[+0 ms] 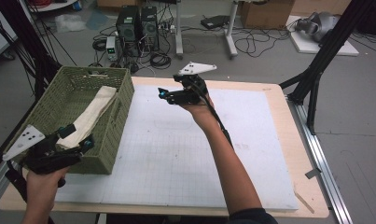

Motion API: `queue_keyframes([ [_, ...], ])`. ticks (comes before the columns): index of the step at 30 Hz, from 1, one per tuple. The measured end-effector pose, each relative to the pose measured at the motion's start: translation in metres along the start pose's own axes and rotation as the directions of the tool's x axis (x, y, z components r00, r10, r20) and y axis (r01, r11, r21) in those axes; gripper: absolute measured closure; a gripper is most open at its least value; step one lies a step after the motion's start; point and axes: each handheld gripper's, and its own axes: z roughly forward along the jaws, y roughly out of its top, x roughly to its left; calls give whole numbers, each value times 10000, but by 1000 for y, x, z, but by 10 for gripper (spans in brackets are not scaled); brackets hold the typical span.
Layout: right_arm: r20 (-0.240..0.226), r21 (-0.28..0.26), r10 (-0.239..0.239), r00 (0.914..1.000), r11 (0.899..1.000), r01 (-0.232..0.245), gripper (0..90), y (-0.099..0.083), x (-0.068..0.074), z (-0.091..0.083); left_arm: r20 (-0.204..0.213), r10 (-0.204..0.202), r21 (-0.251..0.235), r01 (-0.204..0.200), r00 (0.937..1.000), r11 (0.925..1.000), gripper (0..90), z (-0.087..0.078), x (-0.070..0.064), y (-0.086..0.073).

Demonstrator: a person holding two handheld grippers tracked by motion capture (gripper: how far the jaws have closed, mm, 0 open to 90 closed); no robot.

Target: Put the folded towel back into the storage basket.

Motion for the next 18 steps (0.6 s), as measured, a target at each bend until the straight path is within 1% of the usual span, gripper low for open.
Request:
queue_keyframes([
  [2,65,-2,41,10000,10000,-41,206,-5,-2,-10,171,114,-41,-113,9998,9999,183,3,-4,1],
  [4,136,-19,45,9999,10000,-45,201,-9,-5,-19,363,139,-96,-135,9992,9999,186,6,-7,1],
  [10,472,-13,108,9988,9999,-107,181,-21,-12,-44,936,172,-42,-168,9955,9998,183,18,-19,2],
  [13,673,-22,94,9977,10000,-93,177,-28,-13,-57,1201,281,13,-285,9924,9996,182,26,-25,0],
  [16,829,-22,45,9965,10000,-44,173,-37,-13,-69,1534,281,-37,-278,9878,9996,183,32,-30,0],
  [18,1031,26,55,9947,10000,-58,166,-43,-14,-78,1762,309,-50,-305,9839,9995,183,37,-33,-1],
])
